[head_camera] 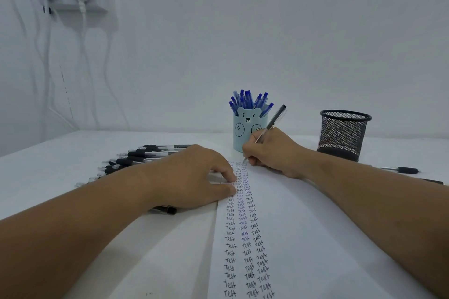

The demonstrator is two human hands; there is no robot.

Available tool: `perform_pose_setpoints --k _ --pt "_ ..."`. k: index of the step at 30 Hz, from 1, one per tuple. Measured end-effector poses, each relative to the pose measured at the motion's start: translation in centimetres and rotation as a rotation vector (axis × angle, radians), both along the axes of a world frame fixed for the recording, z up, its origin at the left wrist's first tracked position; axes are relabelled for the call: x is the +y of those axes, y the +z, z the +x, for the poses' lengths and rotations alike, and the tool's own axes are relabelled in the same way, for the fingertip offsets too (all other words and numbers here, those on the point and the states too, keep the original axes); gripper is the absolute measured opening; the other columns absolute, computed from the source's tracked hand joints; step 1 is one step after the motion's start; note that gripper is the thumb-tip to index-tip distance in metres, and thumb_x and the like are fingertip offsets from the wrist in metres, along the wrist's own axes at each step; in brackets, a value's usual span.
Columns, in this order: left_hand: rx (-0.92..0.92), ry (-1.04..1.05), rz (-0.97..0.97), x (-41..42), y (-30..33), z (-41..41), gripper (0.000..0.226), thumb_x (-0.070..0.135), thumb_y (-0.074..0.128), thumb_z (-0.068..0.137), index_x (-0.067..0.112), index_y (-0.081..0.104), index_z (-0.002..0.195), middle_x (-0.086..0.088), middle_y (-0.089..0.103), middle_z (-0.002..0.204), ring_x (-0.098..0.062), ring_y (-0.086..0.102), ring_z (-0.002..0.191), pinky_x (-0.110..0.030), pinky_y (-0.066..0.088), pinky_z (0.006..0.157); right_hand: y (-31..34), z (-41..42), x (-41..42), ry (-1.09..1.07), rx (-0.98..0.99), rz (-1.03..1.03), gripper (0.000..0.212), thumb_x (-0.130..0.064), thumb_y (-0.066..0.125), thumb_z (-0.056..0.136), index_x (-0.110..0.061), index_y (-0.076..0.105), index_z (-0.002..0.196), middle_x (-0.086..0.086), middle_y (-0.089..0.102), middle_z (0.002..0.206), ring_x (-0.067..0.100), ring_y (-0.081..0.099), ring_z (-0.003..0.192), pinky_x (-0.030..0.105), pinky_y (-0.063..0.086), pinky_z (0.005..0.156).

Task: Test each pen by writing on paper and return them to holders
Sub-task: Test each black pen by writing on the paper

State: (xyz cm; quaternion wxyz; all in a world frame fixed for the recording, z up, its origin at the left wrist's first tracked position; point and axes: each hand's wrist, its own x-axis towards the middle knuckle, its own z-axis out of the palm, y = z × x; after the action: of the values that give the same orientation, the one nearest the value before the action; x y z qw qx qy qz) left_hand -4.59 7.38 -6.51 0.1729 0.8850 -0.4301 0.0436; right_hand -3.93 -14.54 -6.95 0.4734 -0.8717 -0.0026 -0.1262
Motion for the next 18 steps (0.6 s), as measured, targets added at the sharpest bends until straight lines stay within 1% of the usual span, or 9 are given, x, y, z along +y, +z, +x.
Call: perform_pose_setpoints --k 2,4,7,10,13,16,18 --pt "0.013 0.0 -0.004 0.03 -0.03 0.06 0.025 0.053 0.068 0.089 0.038 0.073 0.108 0.027 0.065 0.119 0.011 0.053 0.117 -0.027 0.04 0.111 -0.06 -0.03 -0.03 0.003 -0.007 -0.016 0.013 -0.014 0.066 0.08 -0.012 0.062 0.068 0.008 0.067 0.063 0.019 0.054 0.062 0.035 0.041 0.064" --pt "0.018 0.001 -0.008 0.08 -0.06 0.09 0.025 0.054 0.068 0.088 0.039 0.073 0.108 0.028 0.064 0.12 0.011 0.053 0.118 -0.027 0.04 0.111 -0.07 -0.04 0.0 -0.002 -0.019 -0.043 0.014 -0.015 0.066 0.08 -0.013 0.062 0.067 0.008 0.068 0.064 0.019 0.053 0.061 0.034 0.041 0.063" --pt "0.016 0.004 -0.011 0.05 -0.08 0.07 0.025 0.052 0.068 0.088 0.038 0.074 0.108 0.028 0.064 0.12 0.012 0.053 0.117 -0.026 0.04 0.111 -0.01 -0.09 0.07 -0.008 -0.027 -0.064 0.016 -0.015 0.065 0.081 -0.014 0.06 0.066 0.007 0.067 0.063 0.018 0.052 0.059 0.03 0.041 0.058" --pt "0.014 0.009 -0.009 0.06 -0.08 0.0 0.026 0.053 0.068 0.088 0.038 0.074 0.109 0.028 0.064 0.121 0.011 0.053 0.118 -0.026 0.039 0.111 0.01 -0.22 -0.01 0.001 -0.019 -0.047 0.014 -0.013 0.065 0.081 -0.012 0.059 0.068 0.007 0.065 0.062 0.017 0.05 0.056 0.024 0.037 0.05" --pt "0.013 0.01 -0.014 0.07 -0.06 -0.03 0.025 0.052 0.069 0.088 0.037 0.074 0.109 0.027 0.065 0.12 0.011 0.053 0.118 -0.024 0.039 0.111 -0.03 -0.21 -0.04 -0.004 -0.034 -0.055 0.013 -0.014 0.065 0.081 -0.012 0.06 0.069 0.005 0.066 0.062 0.013 0.05 0.053 0.025 0.039 0.053" --pt "0.012 0.007 -0.011 0.02 0.03 -0.17 0.025 0.049 0.069 0.09 0.035 0.074 0.109 0.026 0.065 0.12 0.011 0.053 0.117 -0.022 0.038 0.111 -0.14 -0.15 -0.07 0.001 -0.043 -0.079 0.016 -0.016 0.065 0.082 -0.014 0.06 0.067 0.003 0.067 0.062 0.014 0.053 0.058 0.028 0.043 0.06" --pt "0.011 0.008 -0.008 0.02 0.04 -0.19 0.025 0.049 0.069 0.09 0.035 0.074 0.11 0.027 0.065 0.12 0.012 0.052 0.117 -0.021 0.037 0.111 -0.14 -0.12 -0.03 -0.003 -0.047 -0.097 0.016 -0.017 0.065 0.082 -0.014 0.061 0.067 0.001 0.067 0.061 0.012 0.053 0.056 0.026 0.044 0.058"
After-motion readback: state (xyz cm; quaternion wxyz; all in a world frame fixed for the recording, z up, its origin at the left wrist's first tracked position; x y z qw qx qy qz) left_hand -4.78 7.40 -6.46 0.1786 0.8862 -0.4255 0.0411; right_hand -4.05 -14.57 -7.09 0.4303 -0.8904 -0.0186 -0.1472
